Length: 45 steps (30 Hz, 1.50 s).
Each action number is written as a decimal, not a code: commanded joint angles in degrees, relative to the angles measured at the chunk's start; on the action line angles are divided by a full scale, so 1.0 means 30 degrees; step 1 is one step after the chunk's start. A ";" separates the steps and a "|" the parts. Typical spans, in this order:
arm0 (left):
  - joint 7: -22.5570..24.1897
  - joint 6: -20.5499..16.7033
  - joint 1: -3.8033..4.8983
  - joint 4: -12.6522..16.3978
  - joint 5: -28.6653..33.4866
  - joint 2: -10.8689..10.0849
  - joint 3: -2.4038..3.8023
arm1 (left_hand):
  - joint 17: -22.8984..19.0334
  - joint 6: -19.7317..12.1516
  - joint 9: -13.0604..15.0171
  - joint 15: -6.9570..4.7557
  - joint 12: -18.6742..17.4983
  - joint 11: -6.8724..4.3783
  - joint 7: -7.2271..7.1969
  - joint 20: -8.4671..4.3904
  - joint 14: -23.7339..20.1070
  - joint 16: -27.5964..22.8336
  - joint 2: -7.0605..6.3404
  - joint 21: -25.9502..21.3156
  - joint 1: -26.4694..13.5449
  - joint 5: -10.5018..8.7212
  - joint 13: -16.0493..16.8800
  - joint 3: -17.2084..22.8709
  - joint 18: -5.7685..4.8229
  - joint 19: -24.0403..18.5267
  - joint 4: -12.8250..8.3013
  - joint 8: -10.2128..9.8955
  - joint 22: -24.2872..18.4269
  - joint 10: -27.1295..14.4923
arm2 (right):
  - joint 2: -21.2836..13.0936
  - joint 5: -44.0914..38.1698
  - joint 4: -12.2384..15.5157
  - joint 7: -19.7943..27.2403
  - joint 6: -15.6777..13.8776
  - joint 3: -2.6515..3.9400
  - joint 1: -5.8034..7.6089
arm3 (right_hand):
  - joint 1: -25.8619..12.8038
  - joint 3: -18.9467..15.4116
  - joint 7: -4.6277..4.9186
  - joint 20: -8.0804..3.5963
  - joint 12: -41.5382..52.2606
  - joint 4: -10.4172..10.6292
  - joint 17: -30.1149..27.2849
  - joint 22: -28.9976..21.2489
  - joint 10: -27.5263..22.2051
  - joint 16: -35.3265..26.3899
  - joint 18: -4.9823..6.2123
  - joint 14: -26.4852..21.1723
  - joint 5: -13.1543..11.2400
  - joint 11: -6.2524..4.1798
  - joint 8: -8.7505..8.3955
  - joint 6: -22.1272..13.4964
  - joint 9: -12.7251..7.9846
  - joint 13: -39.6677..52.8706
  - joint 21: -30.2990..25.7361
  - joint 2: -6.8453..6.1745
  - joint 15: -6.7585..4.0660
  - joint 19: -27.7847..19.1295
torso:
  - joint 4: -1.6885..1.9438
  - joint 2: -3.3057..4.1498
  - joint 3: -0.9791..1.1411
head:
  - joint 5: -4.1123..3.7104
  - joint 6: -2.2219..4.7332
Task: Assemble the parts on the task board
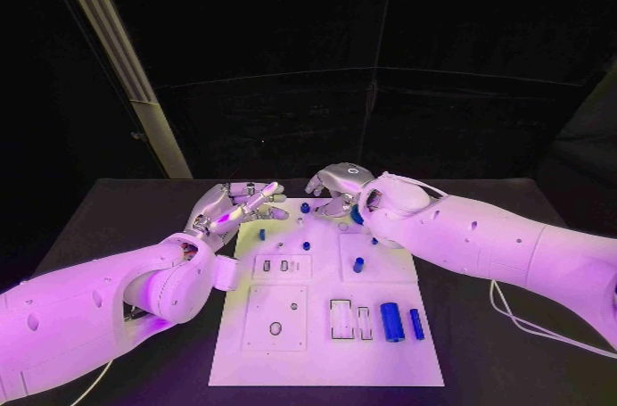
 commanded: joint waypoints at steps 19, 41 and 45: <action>-0.0137 0.0444 0.0060 0.0005 -0.0017 -0.0192 -0.0029 | 0.0039 -0.0022 -0.0017 0.0125 -0.0127 0.0029 0.0020 0.0068 -0.0013 -0.0156 0.0134 -0.0106 -0.0138 -0.0087 -0.0027 -0.0174 0.0090 0.0035 0.0017 -0.0143 -0.0054 -0.0040 | -0.6022 0.4051 0.4675 -0.3357 0.3028 -0.0004 0.0198 | 0.0311 -0.5097 -0.1008 -0.1084 1.6050 0.5183 1.4185 0.9401 0.6193 0.9484 -0.1404 0.2169 0.1819 -0.1465 0.0541 0.0368 -0.0006 1.5670 0.5693 -0.0565 -0.0940 0.4158 | -0.0568 -0.0183 0.0283 | 0.0150 -0.0045; -0.0208 0.0578 0.0053 -0.0201 -0.0017 0.0013 -0.0105 | 0.0043 -0.0019 -0.0016 0.0129 -0.0137 0.0027 0.0011 0.0073 -0.0034 -0.0182 0.0144 -0.0119 -0.0149 -0.0088 -0.0027 -0.0184 0.0089 0.0023 0.0028 -0.0149 -0.0064 -0.0038 | -0.4728 0.2769 0.3593 -0.3982 0.3089 0.0001 0.0198 | 0.1855 -0.6068 -0.0862 -0.0771 2.2692 0.6047 1.8108 1.2663 0.8159 1.1517 -0.1979 0.2751 0.2173 -0.1210 0.1188 -0.0065 -0.0002 2.3130 0.7300 0.0002 -0.0747 0.5476 | -0.0528 -0.0166 0.0270 | 0.0194 -0.0276; -0.0218 0.0594 0.0053 -0.0219 -0.0017 0.0016 -0.0107 | 0.0043 -0.0019 -0.0016 0.0129 -0.0137 0.0027 0.0011 0.0073 -0.0034 -0.0182 0.0144 -0.0119 -0.0149 -0.0088 -0.0027 -0.0184 0.0089 0.0023 0.0028 -0.0149 -0.0064 -0.0038 | -0.4627 0.2585 0.3587 -0.3963 0.2935 0.0002 0.0198 | 0.1876 -0.6191 -0.0839 -0.0728 2.3581 0.6064 1.9051 1.2854 0.8568 1.1981 -0.2009 0.2905 0.2174 -0.1174 0.1282 -0.0087 -0.0012 2.4110 0.7406 0.0063 -0.0687 0.5614 | -0.0543 -0.0169 0.0271 | 0.0214 -0.0322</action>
